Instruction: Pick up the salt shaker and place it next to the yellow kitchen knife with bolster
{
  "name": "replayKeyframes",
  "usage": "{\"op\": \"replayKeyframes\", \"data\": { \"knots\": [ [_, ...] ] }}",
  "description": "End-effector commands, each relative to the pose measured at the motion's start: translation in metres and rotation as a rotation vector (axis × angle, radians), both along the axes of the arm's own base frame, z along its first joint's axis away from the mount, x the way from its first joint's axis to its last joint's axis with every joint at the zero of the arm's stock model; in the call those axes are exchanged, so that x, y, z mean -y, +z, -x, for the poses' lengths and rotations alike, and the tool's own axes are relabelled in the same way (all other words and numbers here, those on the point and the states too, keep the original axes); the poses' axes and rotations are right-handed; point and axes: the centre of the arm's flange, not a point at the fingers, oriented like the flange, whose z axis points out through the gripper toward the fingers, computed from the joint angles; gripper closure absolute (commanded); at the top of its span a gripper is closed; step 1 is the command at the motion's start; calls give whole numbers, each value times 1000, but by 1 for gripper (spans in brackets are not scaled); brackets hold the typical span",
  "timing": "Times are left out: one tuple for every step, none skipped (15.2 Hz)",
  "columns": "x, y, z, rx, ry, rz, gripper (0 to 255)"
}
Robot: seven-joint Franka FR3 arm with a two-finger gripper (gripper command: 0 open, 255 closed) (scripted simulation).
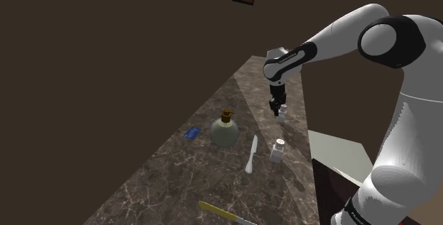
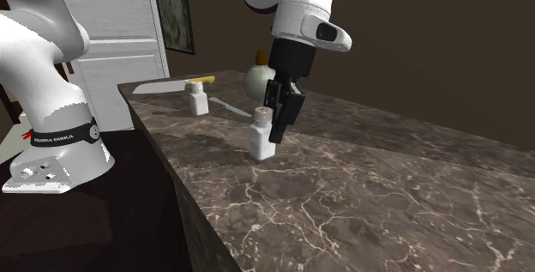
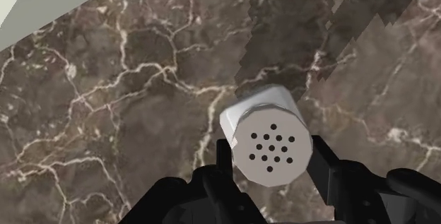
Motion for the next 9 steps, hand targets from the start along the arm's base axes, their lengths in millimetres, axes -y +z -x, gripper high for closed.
{"op": "replayKeyframes", "data": {
  "knots": [
    [0,10,0,0,0,0,255],
    [0,15,0,0,0,0,255],
    [0,20,0,0,0,0,255],
    [0,26,0,0,0,0,255],
    [0,31,0,0,0,0,255],
    [0,36,0,0,0,0,255],
    [0,42,0,0,0,0,255],
    [0,47,0,0,0,0,255],
    [0,52,0,0,0,0,255]
  ]
}}
